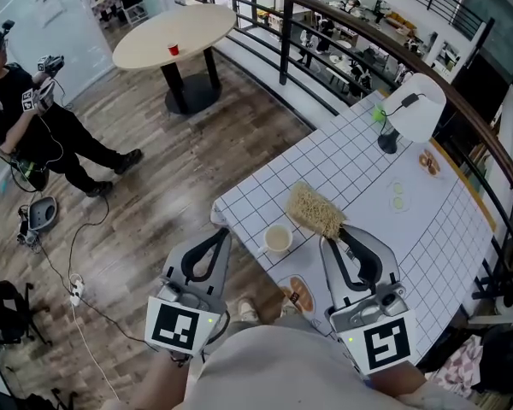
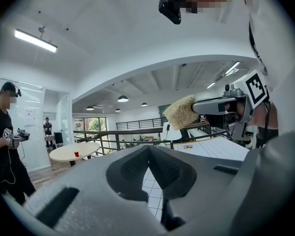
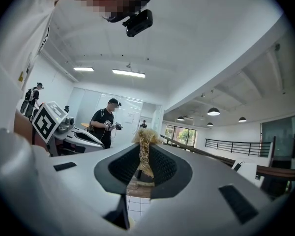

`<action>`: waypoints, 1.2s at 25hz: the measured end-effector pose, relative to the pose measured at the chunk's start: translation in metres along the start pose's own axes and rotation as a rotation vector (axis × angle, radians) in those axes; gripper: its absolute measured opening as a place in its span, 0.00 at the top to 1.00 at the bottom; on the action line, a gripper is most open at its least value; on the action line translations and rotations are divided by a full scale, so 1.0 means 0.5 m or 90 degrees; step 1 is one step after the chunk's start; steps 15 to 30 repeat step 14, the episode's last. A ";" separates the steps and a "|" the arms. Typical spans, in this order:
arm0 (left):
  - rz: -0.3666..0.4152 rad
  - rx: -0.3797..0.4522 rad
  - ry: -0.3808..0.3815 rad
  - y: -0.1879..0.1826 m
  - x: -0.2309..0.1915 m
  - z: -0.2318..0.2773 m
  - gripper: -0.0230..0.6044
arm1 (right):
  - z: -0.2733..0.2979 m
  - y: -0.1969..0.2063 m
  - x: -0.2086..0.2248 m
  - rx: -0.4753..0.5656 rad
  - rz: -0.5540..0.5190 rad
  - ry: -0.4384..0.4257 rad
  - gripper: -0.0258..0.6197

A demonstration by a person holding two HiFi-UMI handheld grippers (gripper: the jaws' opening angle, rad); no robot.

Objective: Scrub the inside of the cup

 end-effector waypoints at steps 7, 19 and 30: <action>0.001 -0.017 0.004 0.008 0.007 0.002 0.94 | -0.001 0.005 -0.004 -0.014 0.000 -0.010 0.87; -0.007 -0.018 0.010 0.009 0.011 -0.004 0.94 | -0.009 -0.004 -0.010 -0.004 -0.019 -0.018 0.87; -0.007 -0.018 0.010 0.009 0.011 -0.004 0.94 | -0.009 -0.004 -0.010 -0.004 -0.019 -0.018 0.87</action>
Point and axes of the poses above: the fingertips, and each gripper's own axes: z forward along the fingers, x to its right, y out of its underside, the point moved 9 cm from there along -z, backward along the fingers, and after that the axes turned 3 degrees about -x, right-handed, at the moved point
